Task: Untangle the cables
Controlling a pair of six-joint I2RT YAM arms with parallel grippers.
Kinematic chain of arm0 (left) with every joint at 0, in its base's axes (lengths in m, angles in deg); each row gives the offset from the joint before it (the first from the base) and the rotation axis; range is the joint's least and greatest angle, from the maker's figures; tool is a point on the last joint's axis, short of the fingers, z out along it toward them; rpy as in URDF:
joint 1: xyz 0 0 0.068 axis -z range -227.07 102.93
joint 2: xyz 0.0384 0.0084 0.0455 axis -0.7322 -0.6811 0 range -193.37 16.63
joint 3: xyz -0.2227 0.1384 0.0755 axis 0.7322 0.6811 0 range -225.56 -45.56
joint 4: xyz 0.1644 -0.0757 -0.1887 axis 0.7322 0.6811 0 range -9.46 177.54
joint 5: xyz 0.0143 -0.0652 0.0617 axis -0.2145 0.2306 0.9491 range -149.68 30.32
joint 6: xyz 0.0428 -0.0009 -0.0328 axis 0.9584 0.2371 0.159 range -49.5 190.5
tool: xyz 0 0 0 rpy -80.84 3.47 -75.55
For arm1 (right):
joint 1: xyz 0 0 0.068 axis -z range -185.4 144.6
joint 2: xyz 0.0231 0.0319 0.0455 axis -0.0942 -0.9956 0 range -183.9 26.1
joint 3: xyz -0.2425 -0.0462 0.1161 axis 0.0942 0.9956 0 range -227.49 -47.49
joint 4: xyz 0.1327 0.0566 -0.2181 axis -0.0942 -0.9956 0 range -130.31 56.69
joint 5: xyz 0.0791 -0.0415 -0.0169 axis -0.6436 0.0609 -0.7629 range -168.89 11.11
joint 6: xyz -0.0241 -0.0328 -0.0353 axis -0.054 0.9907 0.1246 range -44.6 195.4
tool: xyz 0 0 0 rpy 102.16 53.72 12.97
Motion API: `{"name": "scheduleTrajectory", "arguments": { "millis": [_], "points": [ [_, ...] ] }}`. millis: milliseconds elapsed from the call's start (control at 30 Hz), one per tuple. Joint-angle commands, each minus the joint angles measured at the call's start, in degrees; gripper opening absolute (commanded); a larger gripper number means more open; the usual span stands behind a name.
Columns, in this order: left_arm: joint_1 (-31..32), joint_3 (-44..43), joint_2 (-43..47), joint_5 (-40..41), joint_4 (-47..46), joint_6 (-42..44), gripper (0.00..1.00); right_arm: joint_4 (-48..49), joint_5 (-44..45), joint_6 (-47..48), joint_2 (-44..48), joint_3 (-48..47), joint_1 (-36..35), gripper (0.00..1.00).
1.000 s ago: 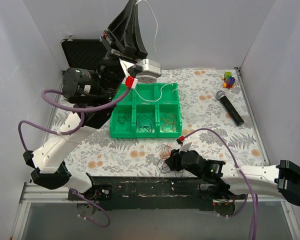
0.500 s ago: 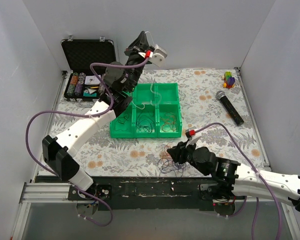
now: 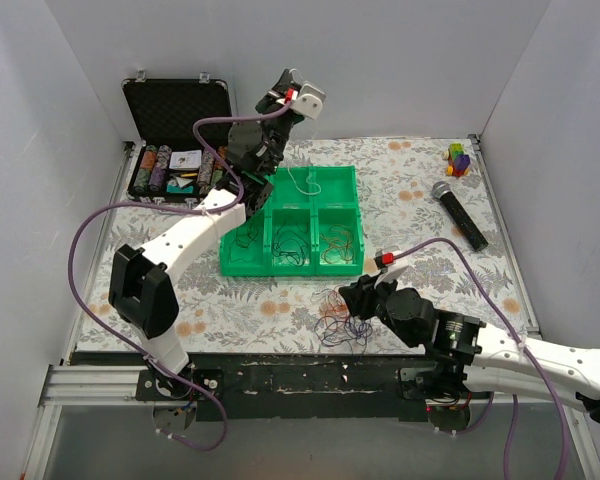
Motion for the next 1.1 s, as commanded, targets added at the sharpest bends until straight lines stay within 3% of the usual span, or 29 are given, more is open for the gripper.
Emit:
{"name": "scheduleTrajectory", "arguments": {
  "millis": [0,200,567,1067],
  "points": [
    [-2.58,-0.20,-1.18,2.86,-4.53,-3.87,0.00,-2.43,3.80,-0.41,2.22,-2.65,-0.10,0.44],
    [-3.73,2.52,-1.89,1.11,-8.40,-3.96,0.00,-4.10,4.42,-1.64,4.24,-1.68,-0.01,0.44],
    [-3.73,-3.19,-1.45,-2.67,-9.10,-8.53,0.00,-3.40,3.63,-2.88,4.51,-0.71,-0.01,0.44],
    [-3.73,3.13,-2.85,-2.40,-14.38,-2.82,0.00,-4.72,3.63,-4.19,5.03,0.16,-0.10,0.44]
  ]
}}
